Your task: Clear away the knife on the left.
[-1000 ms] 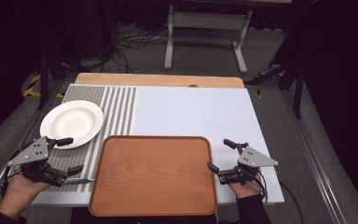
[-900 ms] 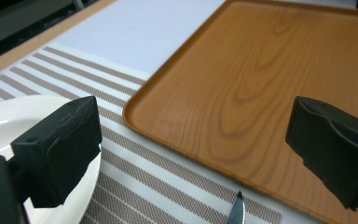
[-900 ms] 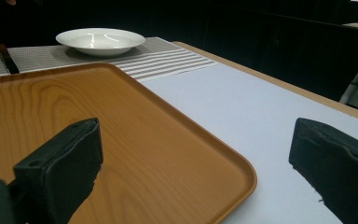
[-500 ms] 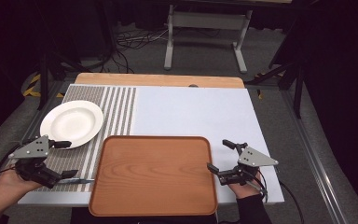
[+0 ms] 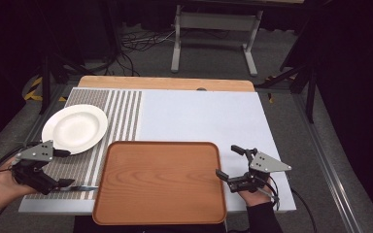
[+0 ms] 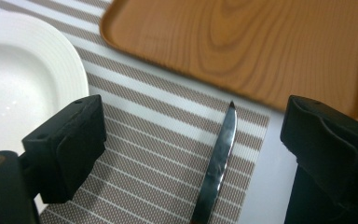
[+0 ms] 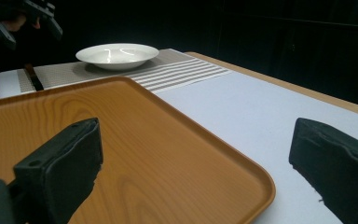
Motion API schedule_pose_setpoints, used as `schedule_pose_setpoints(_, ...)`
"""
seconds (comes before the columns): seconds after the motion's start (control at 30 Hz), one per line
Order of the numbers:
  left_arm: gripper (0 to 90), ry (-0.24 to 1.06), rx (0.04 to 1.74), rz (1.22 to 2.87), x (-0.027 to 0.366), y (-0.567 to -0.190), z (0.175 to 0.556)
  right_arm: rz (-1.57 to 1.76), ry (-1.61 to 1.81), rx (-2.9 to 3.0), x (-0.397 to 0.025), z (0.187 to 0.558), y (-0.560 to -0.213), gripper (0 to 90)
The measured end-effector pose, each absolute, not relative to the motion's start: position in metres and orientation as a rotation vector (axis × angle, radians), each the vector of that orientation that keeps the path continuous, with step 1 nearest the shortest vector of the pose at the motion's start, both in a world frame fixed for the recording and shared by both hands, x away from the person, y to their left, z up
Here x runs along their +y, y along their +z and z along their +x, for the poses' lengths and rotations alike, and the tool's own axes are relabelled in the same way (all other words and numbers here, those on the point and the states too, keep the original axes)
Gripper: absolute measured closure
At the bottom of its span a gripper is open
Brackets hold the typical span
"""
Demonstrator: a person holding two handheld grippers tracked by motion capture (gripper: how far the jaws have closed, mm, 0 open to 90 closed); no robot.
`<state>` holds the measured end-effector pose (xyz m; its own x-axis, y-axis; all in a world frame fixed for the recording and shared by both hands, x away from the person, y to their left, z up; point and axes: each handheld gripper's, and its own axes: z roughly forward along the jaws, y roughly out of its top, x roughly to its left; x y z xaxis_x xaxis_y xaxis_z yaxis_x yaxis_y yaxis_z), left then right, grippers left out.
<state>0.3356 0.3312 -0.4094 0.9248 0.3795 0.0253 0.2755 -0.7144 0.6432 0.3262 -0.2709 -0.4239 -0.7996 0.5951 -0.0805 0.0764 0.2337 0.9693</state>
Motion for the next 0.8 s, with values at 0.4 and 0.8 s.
schedule_pose_setpoints(0.4, 16.0, 0.118, 0.404, 2.655, 0.33, -0.415, 0.343, 0.611, 1.608, 2.082, -0.27, 0.327, -0.425, 3.4)
schedule_pose_setpoints(0.8, 24.1, 0.068, 0.321, 2.89, 0.322, -0.423, 0.345, 0.598, 1.617, 2.09, -0.27, 0.327, -0.425, 3.6)
